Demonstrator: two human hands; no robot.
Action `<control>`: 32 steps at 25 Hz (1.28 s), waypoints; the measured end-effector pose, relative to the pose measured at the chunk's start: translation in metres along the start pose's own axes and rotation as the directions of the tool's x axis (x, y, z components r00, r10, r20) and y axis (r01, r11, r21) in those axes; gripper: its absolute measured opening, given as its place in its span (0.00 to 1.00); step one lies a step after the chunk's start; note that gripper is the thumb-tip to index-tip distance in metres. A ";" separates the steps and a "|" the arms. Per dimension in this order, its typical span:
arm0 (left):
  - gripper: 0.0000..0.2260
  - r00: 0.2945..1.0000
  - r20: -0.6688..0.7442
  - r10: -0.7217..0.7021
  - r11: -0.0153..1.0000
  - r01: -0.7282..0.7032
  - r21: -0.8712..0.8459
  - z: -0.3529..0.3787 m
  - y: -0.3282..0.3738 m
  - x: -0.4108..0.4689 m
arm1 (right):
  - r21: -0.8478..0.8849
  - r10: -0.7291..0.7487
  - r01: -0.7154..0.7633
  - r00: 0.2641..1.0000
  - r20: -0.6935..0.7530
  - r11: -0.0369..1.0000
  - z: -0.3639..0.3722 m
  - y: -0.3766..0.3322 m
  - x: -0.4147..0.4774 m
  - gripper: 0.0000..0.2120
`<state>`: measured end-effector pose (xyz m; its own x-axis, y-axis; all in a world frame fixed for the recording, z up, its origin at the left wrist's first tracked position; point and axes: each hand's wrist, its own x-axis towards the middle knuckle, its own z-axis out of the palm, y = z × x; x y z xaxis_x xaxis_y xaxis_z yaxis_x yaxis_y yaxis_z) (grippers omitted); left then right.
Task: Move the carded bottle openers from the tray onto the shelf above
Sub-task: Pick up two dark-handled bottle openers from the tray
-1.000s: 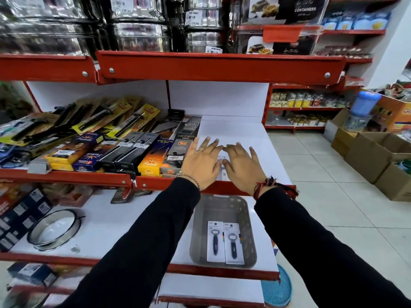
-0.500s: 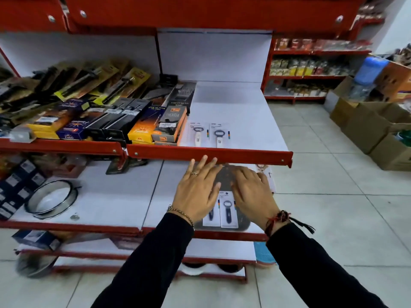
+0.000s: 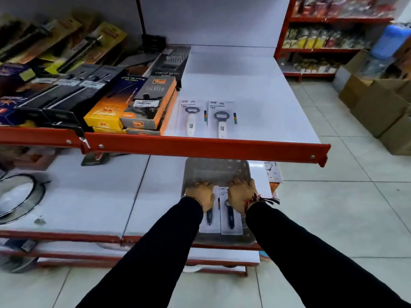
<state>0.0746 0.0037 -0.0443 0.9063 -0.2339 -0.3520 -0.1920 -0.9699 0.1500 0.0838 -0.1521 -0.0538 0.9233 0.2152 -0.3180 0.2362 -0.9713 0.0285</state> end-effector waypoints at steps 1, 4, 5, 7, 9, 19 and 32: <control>0.23 1.000 0.026 0.002 1.000 -0.002 0.009 0.007 -0.002 0.011 | -0.045 -0.001 0.003 0.999 0.041 0.999 0.007 0.003 0.010 0.29; 0.22 0.999 0.047 0.000 0.999 -0.003 0.045 0.021 -0.006 0.036 | -0.153 -0.007 0.013 0.999 0.040 0.988 0.021 0.007 0.028 0.29; 0.22 0.999 0.033 -0.003 0.998 0.001 0.058 0.023 -0.007 0.040 | -0.164 -0.002 0.005 1.000 0.017 0.987 0.022 0.007 0.030 0.27; 0.21 1.000 0.025 -0.009 0.996 0.007 0.085 0.022 -0.009 0.046 | -0.145 0.004 -0.007 1.000 -0.024 0.989 0.023 0.008 0.033 0.23; 0.21 1.000 0.020 -0.014 0.995 0.012 0.103 0.016 -0.008 0.047 | -0.068 0.007 -0.011 0.999 -0.054 0.998 0.018 0.008 0.033 0.22; 0.13 0.983 -0.184 0.015 0.974 -0.056 -0.221 -0.035 -0.009 -0.035 | 0.469 -0.076 0.148 0.983 -0.168 0.871 -0.034 0.028 -0.044 0.15; 0.13 0.788 -0.535 0.304 0.898 -0.425 -0.115 -0.149 0.029 -0.183 | 0.355 -0.105 0.469 0.710 -0.697 0.808 -0.149 0.036 -0.197 0.10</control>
<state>-0.0401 0.0287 0.1622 0.8573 -0.4429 0.2624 -0.5141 -0.7638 0.3903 -0.0445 -0.2140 0.1513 0.8412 0.3259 0.4316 0.5166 -0.7203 -0.4630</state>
